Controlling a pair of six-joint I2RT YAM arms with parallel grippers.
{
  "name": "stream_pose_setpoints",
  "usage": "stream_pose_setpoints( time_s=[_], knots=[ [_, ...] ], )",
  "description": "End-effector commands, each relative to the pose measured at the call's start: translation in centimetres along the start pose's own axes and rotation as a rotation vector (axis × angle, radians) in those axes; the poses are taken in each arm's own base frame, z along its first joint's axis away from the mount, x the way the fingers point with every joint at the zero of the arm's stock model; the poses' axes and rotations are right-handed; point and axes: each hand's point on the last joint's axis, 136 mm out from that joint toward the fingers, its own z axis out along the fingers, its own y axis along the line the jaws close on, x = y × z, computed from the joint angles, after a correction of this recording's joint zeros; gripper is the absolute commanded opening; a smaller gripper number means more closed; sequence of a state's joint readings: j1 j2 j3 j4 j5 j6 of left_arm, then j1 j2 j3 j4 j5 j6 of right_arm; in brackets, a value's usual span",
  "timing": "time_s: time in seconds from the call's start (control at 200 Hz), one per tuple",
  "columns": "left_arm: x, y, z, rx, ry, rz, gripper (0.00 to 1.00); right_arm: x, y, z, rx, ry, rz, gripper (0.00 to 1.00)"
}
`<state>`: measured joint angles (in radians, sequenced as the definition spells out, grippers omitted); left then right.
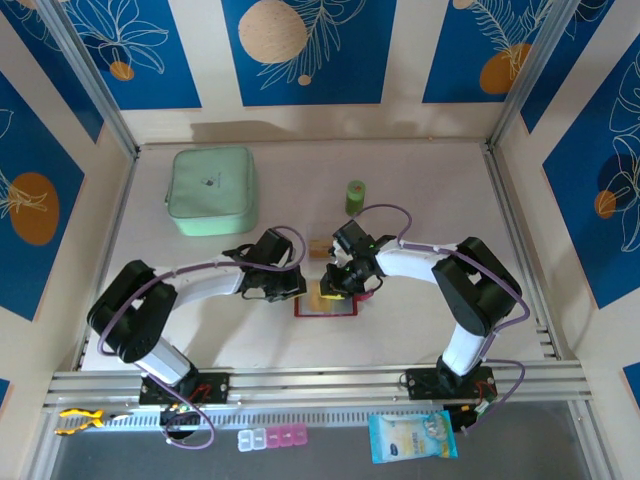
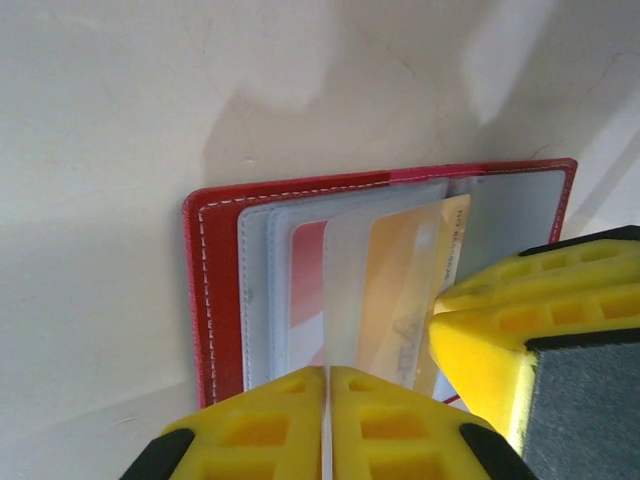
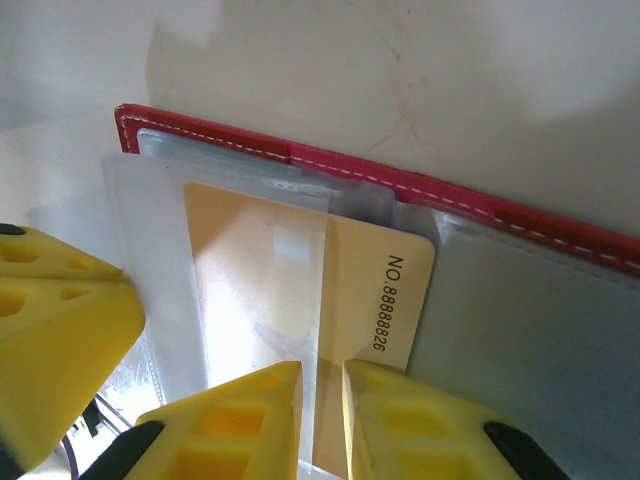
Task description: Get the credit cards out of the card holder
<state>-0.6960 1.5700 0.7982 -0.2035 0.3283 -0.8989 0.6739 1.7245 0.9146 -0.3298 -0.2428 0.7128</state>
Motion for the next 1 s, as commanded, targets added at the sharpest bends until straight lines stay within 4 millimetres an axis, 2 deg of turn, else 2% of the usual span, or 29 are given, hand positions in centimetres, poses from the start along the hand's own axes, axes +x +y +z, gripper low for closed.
stream_pose_setpoints(
  time_s=[0.0, 0.26, 0.355, 0.515, 0.74, 0.995],
  knots=[
    [0.0, -1.5, -0.8, 0.033, 0.008, 0.025, 0.08, -0.1, 1.2, -1.1, -0.029, -0.012, -0.023, 0.21],
    [0.2, -1.6, -0.7, 0.010, 0.010, 0.036, 0.07, -0.4, 1.8, -2.4, -0.072, -0.044, -0.008, 0.22],
    [-0.3, -0.8, -1.8, -0.062, -0.028, 0.046, 0.14, -0.3, 1.4, -2.8, -0.069, -0.049, 0.002, 0.21],
    [-0.5, -0.8, -2.2, -0.080, -0.032, 0.060, 0.16, -0.3, 0.8, -3.2, -0.068, -0.062, 0.019, 0.22],
    [0.1, -2.9, -0.6, 0.014, 0.028, 0.070, 0.11, -0.3, 0.1, -3.1, -0.084, -0.054, 0.059, 0.22],
    [0.8, -2.9, 1.0, 0.029, 0.074, 0.067, 0.06, 0.2, -0.6, -2.4, -0.087, -0.029, 0.086, 0.22]
  ],
)
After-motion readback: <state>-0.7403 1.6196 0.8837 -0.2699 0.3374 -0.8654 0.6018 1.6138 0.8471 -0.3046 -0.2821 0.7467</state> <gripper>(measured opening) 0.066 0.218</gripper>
